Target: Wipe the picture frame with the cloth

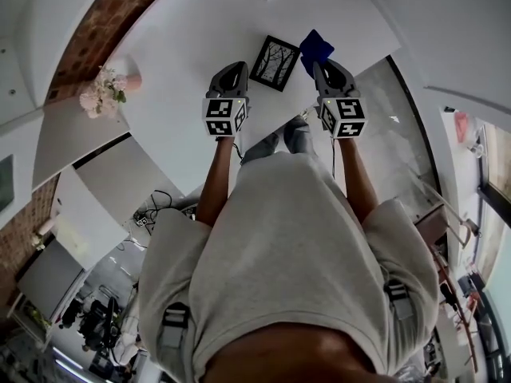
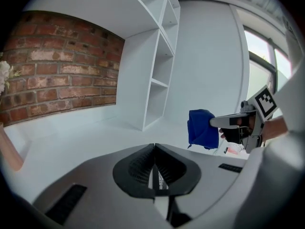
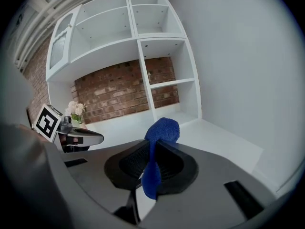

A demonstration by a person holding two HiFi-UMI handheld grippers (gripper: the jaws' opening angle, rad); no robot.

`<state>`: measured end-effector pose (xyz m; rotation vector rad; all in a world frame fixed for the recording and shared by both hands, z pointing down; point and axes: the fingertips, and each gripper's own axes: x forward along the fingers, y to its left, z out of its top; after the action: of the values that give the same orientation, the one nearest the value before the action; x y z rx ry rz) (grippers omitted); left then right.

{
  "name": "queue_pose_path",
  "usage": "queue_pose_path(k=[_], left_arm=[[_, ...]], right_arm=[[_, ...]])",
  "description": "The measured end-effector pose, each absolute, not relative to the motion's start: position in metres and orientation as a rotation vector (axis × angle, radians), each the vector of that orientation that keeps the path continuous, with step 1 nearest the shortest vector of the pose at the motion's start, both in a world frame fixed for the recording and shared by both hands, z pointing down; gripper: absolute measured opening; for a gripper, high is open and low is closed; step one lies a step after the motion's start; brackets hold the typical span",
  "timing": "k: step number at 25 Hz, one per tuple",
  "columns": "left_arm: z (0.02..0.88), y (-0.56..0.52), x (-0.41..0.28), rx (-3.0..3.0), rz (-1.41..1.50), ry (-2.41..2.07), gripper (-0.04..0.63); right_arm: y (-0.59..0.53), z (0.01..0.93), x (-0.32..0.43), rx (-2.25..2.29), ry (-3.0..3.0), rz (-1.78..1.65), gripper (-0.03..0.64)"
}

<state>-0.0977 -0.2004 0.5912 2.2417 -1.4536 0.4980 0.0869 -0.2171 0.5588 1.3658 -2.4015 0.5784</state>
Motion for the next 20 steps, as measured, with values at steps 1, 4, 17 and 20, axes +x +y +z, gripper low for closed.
queue_pose_path(k=[1, 4, 17, 20], left_arm=[[0.593, -0.199, -0.099, 2.245, 0.496, -1.440, 0.017], [0.602, -0.196, -0.102, 2.251, 0.497, -1.401, 0.017], [0.651, -0.193, -0.092, 2.248, 0.591, -1.290, 0.018], [0.663, -0.194, -0.087, 2.245, 0.632, -1.264, 0.018]], right_arm=[[-0.216, 0.559, 0.083, 1.370, -2.396, 0.577, 0.058], [-0.210, 0.560, 0.072, 1.374, -2.383, 0.575, 0.058], [-0.198, 0.586, 0.065, 1.352, -2.326, 0.611, 0.058], [-0.201, 0.587, 0.063, 1.327, -2.332, 0.611, 0.058]])
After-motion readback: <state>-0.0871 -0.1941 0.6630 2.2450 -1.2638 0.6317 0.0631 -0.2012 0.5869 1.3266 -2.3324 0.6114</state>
